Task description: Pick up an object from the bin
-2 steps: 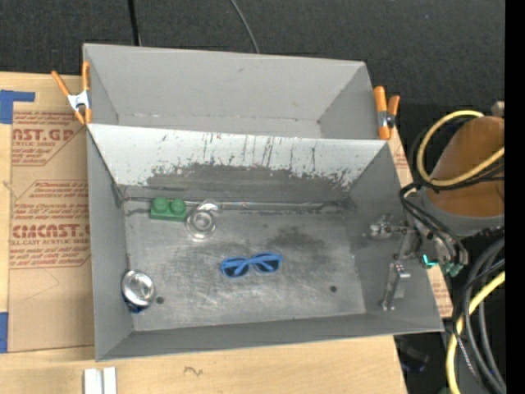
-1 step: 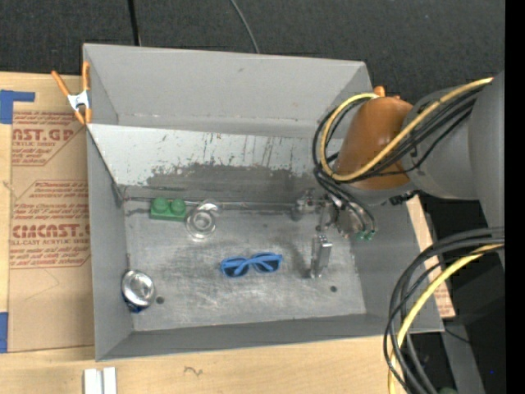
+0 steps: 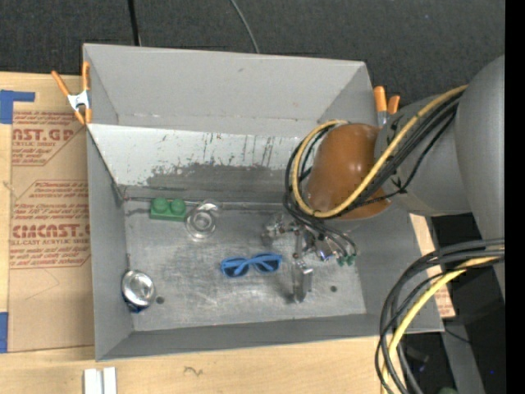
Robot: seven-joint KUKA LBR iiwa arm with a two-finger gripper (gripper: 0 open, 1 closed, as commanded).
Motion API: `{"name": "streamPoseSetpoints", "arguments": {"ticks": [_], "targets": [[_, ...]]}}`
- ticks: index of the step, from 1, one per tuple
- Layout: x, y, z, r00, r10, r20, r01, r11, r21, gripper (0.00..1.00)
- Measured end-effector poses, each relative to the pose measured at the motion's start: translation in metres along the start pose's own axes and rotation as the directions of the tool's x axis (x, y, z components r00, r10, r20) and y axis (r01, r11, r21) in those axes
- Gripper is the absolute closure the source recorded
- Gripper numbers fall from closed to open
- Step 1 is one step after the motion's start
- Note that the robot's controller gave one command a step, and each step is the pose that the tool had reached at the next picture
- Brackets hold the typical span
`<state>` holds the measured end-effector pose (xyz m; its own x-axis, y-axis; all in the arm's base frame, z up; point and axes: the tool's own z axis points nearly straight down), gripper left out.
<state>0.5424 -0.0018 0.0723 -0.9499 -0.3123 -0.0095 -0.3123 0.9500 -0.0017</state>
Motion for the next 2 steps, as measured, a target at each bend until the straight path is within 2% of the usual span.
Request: {"name": "streamPoseSetpoints", "arguments": {"ticks": [1,2], "targets": [[0.0007,-0.0006,0.0009,1.000,0.001,-0.003,-0.001,1.000,0.000,1.00],[0.0024,-0.0004,0.0018,1.000,0.000,-0.009,0.000,1.000,-0.001,0.00]]}}
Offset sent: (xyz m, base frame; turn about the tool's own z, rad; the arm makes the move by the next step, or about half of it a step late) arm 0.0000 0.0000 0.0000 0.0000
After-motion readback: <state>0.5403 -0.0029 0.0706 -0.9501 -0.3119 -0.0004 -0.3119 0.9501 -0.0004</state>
